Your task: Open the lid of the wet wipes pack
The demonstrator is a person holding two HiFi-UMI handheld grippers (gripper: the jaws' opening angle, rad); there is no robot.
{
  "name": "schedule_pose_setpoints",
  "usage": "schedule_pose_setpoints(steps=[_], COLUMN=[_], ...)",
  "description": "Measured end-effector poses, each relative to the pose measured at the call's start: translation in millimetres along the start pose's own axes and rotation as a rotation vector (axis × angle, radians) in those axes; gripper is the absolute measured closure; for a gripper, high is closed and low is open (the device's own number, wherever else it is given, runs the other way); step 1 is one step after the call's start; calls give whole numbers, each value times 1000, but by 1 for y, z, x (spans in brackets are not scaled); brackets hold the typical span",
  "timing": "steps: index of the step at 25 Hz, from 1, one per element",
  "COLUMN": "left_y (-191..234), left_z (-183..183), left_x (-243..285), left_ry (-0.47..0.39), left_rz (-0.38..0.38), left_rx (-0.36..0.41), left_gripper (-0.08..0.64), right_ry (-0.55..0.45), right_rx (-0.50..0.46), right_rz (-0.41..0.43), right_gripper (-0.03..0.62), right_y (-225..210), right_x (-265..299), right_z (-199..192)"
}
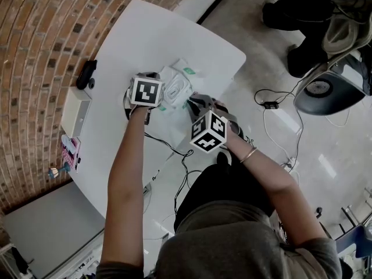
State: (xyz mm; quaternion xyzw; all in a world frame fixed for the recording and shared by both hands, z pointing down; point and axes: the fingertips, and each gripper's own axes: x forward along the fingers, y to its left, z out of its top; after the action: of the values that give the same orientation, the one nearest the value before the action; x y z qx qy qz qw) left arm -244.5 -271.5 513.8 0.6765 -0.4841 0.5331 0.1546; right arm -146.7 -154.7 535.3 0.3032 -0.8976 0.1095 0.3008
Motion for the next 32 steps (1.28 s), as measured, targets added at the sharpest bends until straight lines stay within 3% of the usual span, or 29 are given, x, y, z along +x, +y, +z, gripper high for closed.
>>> schedule_pose_setpoints(steps=[20, 32], left_y=[-8, -10], left_z=[-8, -29], left_x=[-50, -82], left_ry=[-161, -250], left_rz=[26, 35], left_rx=[-207, -332], left_gripper=[537, 537], right_ry=[-8, -50], right_rx=[19, 109], right_rz=[-8, 24], right_gripper=[551, 525], right_y=[-3, -2], right_x=[-1, -21], right_z=[-2, 15])
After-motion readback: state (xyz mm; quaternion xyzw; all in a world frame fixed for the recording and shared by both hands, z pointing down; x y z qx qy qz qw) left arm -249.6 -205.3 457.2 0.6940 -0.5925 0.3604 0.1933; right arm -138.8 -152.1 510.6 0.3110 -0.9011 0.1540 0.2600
